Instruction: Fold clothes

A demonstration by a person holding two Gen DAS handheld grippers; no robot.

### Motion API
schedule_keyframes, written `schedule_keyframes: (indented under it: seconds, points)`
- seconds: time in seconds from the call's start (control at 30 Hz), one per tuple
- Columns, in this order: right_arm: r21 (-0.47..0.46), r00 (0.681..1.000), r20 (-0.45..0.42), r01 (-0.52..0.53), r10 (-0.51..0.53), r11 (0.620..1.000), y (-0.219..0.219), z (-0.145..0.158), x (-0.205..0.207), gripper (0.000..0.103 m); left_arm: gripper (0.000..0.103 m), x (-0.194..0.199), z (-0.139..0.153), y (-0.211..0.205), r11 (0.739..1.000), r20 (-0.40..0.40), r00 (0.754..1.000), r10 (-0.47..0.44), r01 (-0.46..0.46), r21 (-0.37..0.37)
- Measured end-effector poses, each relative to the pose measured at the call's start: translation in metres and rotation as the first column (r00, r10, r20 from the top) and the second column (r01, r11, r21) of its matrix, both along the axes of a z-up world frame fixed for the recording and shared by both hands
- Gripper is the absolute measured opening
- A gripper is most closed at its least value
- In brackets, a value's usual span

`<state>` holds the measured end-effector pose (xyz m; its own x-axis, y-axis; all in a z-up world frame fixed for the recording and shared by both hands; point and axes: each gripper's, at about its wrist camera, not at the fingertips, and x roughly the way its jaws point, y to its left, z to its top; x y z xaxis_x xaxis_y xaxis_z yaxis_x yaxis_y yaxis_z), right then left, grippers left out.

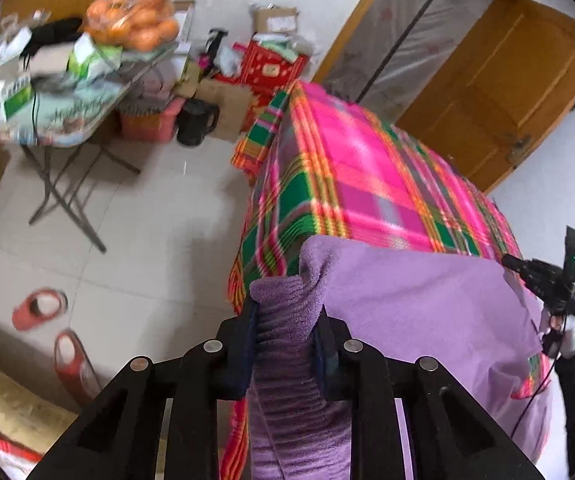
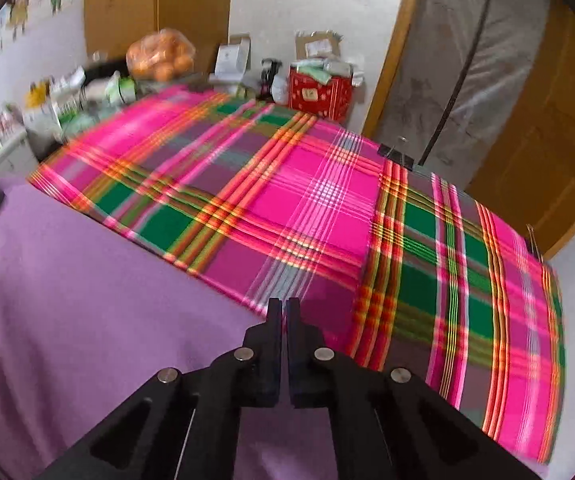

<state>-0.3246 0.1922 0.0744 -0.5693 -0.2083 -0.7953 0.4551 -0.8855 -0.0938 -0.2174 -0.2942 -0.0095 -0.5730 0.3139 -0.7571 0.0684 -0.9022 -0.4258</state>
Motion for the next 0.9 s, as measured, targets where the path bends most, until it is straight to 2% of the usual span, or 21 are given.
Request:
schedule_keyframes:
  seconds: [0.03,0.13,0.27,0.37,0.5,0.6,0.7,0.73,0.77,0.83,0.9]
  points:
    - [-0.039,1.0,-0.009,-0.013,0.012,0.999,0.004,0.007,0.013,0.004,0.028,0.0,-0.001,-0.003,1.0,0.009,1.0,0.002,-0.002,0.014]
    - [-0.105,0.996,-0.035,-0.08,0.076,0.991,0.004,0.023,0.057,0.023,0.033,0.005,0.007,-0.012,0.999,-0.008,1.0,0.027,-0.027,0.019]
    - [-0.129,0.976,-0.037,-0.218,0.216,0.967,-0.016,0.026,0.124,0.024,0.035,0.02,0.033,-0.014,0.998,-0.059,0.997,0.059,-0.06,-0.019]
    - [-0.143,0.941,-0.013,-0.336,0.338,0.931,-0.046,0.02,0.162,0.024,0.035,0.033,0.053,0.009,0.999,-0.087,0.996,0.0,-0.005,-0.053]
    - [-0.092,0.893,0.021,-0.445,0.449,0.891,-0.08,0.004,0.176,0.024,0.035,0.055,0.079,0.064,0.986,-0.112,0.983,-0.148,0.138,-0.093]
    - [-0.078,0.903,0.03,-0.426,0.429,0.901,-0.091,-0.007,0.171,0.024,0.035,0.079,0.086,0.111,0.96,-0.106,0.957,-0.27,0.259,-0.111]
    - [-0.086,0.915,0.033,-0.399,0.403,0.913,-0.092,-0.009,0.161,0.024,0.035,0.099,0.073,0.144,0.929,-0.053,0.935,-0.351,0.341,-0.146]
    - [-0.09,0.917,0.042,-0.392,0.397,0.915,-0.092,-0.011,0.159,0.02,0.035,0.102,0.067,0.148,0.922,-0.027,0.932,-0.361,0.353,-0.158]
    - [-0.084,0.919,0.062,-0.385,0.39,0.919,-0.092,-0.015,0.158,0.006,0.035,0.105,0.06,0.152,0.915,-0.001,0.929,-0.371,0.366,-0.169]
    - [-0.104,0.913,0.066,-0.396,0.403,0.912,-0.091,-0.014,0.167,0.006,0.035,0.112,0.047,0.159,0.902,0.051,0.921,-0.385,0.388,-0.188]
    - [-0.126,0.903,0.056,-0.418,0.427,0.9,-0.089,-0.01,0.175,0.006,0.035,0.115,0.036,0.156,0.902,0.096,0.922,-0.376,0.388,-0.19]
